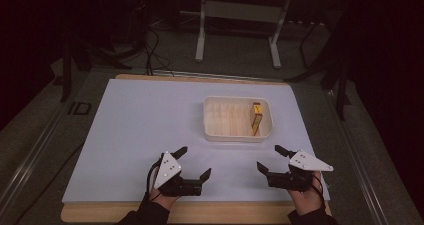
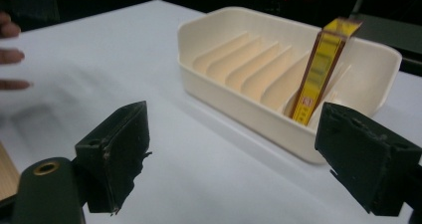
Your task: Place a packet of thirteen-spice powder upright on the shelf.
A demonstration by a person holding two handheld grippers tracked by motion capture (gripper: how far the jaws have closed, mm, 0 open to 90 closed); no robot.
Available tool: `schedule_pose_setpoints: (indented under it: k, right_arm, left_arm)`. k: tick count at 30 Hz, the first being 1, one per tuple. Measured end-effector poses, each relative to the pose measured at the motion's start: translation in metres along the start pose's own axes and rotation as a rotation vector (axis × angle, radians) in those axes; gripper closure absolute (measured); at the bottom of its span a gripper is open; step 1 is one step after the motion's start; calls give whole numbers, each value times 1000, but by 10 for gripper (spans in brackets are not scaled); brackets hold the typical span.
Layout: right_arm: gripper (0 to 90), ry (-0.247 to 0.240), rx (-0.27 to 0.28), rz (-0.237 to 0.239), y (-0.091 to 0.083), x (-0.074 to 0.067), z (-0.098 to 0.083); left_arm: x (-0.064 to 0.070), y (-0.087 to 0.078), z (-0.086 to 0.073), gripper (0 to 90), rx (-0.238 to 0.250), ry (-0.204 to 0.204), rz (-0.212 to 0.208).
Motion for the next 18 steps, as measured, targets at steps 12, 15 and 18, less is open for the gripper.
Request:
schedule_pose_setpoints:
  k: [12,15,18]
  right_arm:
    - [138,20,-75,-7,-6,9,-20]
    - [138,32,-75,-11,-8,12,-21]
    - [140,32,-72,-19,-9,14,-21]
  left_arm:
    - [1,1,-1,28,-5,4,-8]
    - [1,1,-2,28,-7,3,-7]
    - [2,1,-2,28,-7,3,-9]
Point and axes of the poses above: each handheld gripper's, and its own axes: y roughly forward along the jaws, z roughly out of its top, x roughly to its right, the point moved 2 cm from there along y, roughly forward along the jaws, and after that the axes turned 10 degrees about z, right-handed, at the moved point
